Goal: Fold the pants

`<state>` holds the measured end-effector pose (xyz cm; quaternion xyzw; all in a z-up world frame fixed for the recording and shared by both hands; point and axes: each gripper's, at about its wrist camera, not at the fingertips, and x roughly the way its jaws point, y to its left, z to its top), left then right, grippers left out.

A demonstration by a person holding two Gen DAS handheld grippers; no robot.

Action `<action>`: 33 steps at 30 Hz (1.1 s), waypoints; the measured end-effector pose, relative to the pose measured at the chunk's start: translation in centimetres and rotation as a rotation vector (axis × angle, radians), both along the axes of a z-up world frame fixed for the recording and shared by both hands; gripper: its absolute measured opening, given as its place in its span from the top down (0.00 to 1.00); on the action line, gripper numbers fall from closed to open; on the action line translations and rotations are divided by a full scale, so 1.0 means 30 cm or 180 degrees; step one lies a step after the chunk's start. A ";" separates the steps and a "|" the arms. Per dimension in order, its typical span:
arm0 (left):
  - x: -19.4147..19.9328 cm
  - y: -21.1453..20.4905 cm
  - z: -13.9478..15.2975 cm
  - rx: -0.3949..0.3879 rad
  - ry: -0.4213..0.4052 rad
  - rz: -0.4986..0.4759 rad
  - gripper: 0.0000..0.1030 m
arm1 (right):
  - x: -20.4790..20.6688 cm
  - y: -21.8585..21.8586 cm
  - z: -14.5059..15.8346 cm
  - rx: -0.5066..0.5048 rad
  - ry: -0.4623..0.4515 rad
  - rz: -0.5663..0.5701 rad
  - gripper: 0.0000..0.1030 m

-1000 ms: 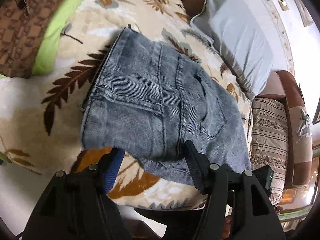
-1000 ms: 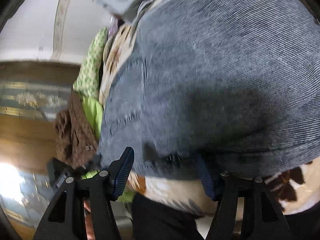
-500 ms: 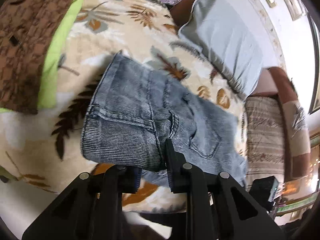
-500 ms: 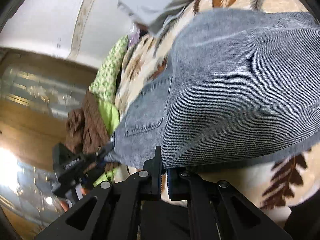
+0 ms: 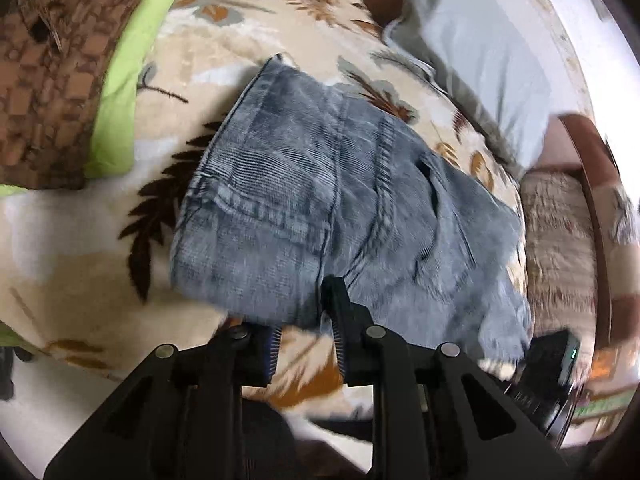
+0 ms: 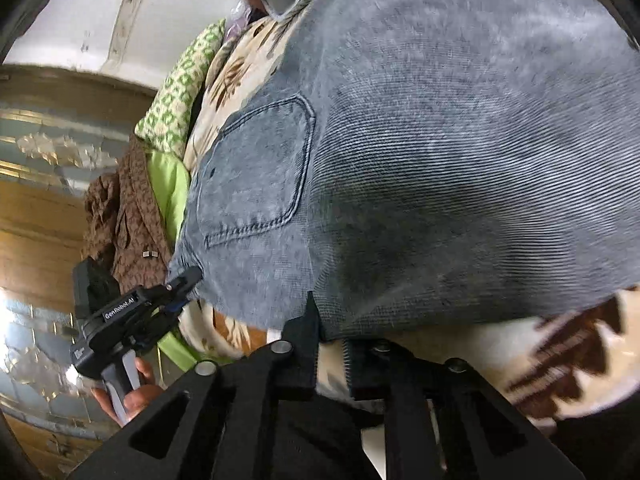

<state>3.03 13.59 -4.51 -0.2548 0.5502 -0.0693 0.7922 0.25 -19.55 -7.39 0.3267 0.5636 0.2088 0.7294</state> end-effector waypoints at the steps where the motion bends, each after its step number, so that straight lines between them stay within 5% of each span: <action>1: -0.020 0.006 0.027 -0.0015 -0.0058 -0.0138 0.81 | -0.011 -0.011 0.036 -0.0058 -0.0029 0.0110 0.85; 3: -0.074 0.033 0.096 -0.0119 -0.0231 -0.0434 0.79 | -0.043 -0.058 0.113 -0.0180 -0.0180 0.0257 0.85; 6: -0.082 0.102 0.208 -0.0030 -0.0516 -0.0373 0.69 | -0.049 -0.154 0.270 -0.0507 -0.0695 0.0275 0.80; 8: -0.038 0.132 0.251 0.0128 -0.0616 -0.0276 0.43 | -0.021 -0.257 0.359 -0.0661 -0.0995 0.0073 0.71; 9: 0.013 0.144 0.265 0.0255 -0.0638 -0.0250 0.41 | -0.009 -0.325 0.387 -0.0699 -0.1068 -0.0124 0.69; 11: 0.106 0.158 0.253 0.0329 -0.0553 -0.0262 0.41 | 0.016 -0.459 0.416 -0.0753 -0.1123 -0.0461 0.63; 15: 0.321 0.199 0.141 -0.0002 -0.0099 -0.0255 0.41 | 0.135 -0.596 0.417 -0.0879 -0.0998 -0.0747 0.55; 17: 0.378 0.205 0.086 -0.0085 0.0057 -0.0180 0.41 | 0.223 -0.558 0.390 -0.0746 -0.0945 -0.0540 0.47; 23: 0.434 0.214 -0.027 -0.0475 0.0385 -0.0129 0.41 | 0.500 -0.289 0.270 -0.0723 -0.0795 0.0087 0.47; 28: 0.437 0.171 -0.060 -0.0655 0.0418 -0.0386 0.37 | 0.622 -0.082 0.166 -0.0836 -0.0613 0.0660 0.47; 30: 0.428 0.140 -0.060 -0.0573 0.0343 -0.0503 0.37 | 0.638 -0.008 0.136 -0.1057 -0.0588 0.0944 0.62; 31: 0.426 0.129 -0.055 -0.0493 0.0303 -0.0515 0.39 | 0.640 0.021 0.127 -0.1241 -0.0622 0.1061 0.92; 33: 0.422 0.112 -0.042 -0.0402 0.0228 -0.0524 0.69 | 0.632 0.058 0.129 -0.1539 -0.0750 0.1152 0.97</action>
